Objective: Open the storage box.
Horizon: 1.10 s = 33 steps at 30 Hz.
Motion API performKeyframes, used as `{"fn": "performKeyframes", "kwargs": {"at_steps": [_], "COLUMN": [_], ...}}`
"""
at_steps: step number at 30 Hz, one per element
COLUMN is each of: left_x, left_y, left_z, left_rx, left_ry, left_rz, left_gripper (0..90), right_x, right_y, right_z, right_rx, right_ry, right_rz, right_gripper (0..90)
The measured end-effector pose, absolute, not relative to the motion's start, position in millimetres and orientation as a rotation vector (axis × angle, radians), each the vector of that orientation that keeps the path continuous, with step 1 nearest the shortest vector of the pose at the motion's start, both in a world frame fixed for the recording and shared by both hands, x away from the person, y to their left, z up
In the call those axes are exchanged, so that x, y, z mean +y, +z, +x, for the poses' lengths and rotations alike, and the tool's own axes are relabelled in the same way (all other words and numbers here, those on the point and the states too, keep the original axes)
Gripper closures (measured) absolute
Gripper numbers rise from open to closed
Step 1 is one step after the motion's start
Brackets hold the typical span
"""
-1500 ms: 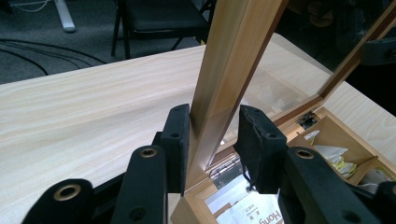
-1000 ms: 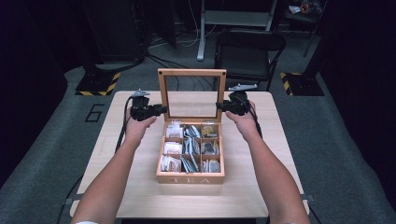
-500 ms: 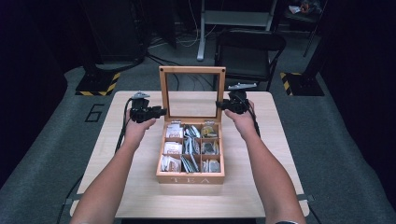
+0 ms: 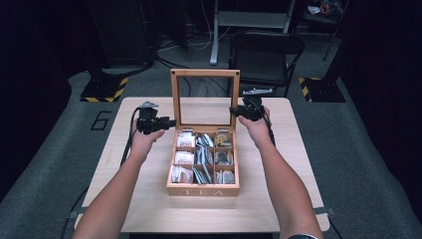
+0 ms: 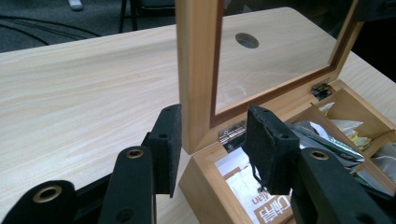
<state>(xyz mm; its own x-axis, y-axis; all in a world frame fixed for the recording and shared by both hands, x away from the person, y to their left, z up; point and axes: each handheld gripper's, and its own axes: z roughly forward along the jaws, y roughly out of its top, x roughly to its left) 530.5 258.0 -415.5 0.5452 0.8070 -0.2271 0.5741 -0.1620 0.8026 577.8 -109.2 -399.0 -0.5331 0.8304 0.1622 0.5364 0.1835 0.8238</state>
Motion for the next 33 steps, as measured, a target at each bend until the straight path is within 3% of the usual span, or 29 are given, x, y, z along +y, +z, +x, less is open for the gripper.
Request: {"fn": "performKeyframes", "kwargs": {"at_steps": [9,17,33], "left_x": [256,258,263], "left_y": [-411,-408,-391], "left_z": [527,524,507], "left_rx": [1.116,1.115,1.088], "left_ry": [0.326,0.324,0.337], "left_rz": [1.858,1.855,1.868], "left_gripper": [54.0,51.8,46.8], "right_x": [-105,-101,-119], "right_y": [-397,-393,-379], "right_z": [575,568,525], "right_rx": [2.129,2.132,2.129], "right_ry": [1.225,1.184,1.258], "right_rz": [1.298,1.320,1.267], "right_gripper": [63.4,53.0,45.2]}}
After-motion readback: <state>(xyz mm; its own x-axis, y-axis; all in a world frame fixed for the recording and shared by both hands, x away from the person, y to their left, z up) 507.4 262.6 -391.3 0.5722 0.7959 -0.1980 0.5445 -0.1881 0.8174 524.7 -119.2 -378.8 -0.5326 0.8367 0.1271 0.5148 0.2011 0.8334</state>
